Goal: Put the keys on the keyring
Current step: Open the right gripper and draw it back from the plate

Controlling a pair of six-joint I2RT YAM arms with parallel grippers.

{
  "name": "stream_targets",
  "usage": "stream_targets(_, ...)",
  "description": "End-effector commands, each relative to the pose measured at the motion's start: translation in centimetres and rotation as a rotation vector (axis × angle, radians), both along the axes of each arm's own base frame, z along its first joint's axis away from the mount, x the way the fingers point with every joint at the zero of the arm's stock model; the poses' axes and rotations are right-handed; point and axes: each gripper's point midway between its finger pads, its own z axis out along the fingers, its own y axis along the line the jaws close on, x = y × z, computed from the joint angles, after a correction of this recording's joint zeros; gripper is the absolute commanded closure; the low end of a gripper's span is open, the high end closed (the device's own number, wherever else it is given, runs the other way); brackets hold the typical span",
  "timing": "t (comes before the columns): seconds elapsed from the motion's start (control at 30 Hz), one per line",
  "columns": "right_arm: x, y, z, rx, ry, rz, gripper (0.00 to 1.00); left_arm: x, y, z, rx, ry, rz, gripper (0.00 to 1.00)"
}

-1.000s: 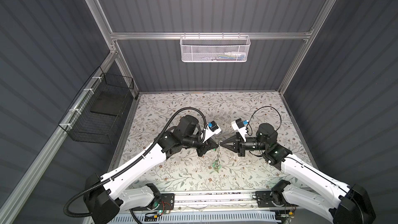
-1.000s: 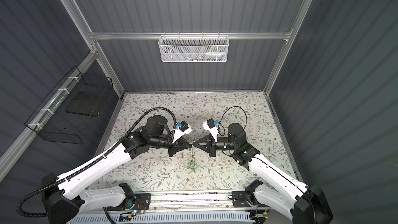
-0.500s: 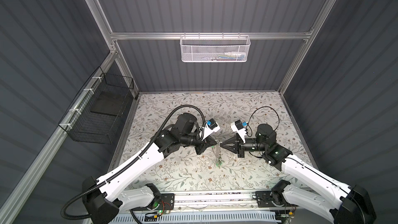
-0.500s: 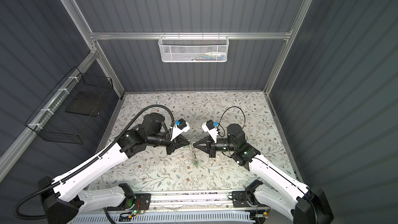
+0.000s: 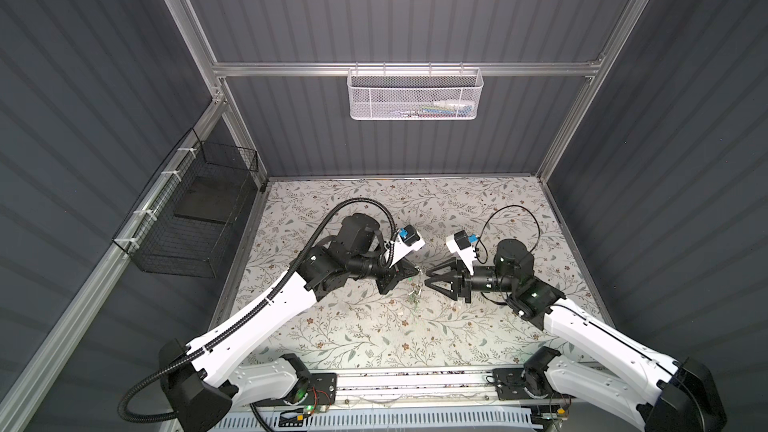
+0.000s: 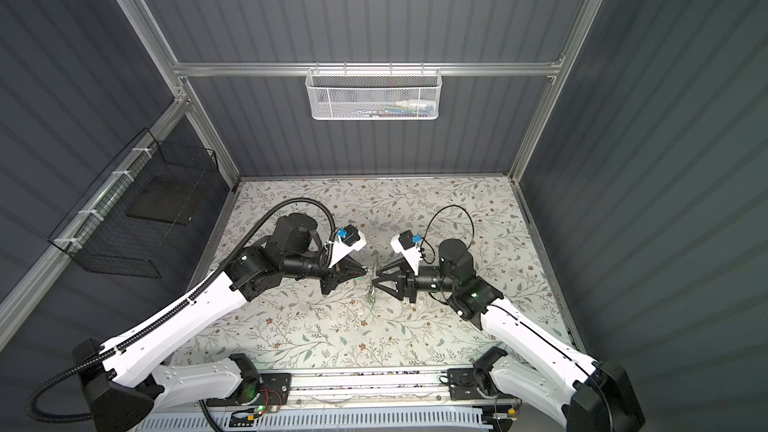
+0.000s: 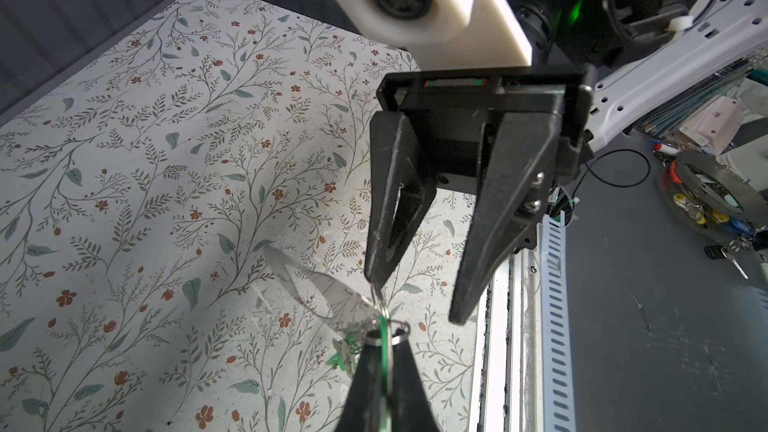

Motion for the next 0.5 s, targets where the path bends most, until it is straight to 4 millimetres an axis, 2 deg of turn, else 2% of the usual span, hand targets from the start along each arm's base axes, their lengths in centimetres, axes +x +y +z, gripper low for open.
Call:
stream_targets(0.0,0.7,-0.4,0.6,0.025,-0.039,-0.062,0.5,-0.1,0.1,1.5,-0.02,-0.051,-0.024,1.0)
stream_targets(0.23,1.8,-1.2,-0.3,0.026,-0.041,-0.18,0.41,0.3,0.0,1.3,0.0,-0.03,-0.006,1.0)
stream_targets(0.47,1.6,-0.7,-1.7,-0.014,-0.058,-0.194,0.34,0.4,-0.2,1.4,-0.003,-0.019,-0.005,1.0)
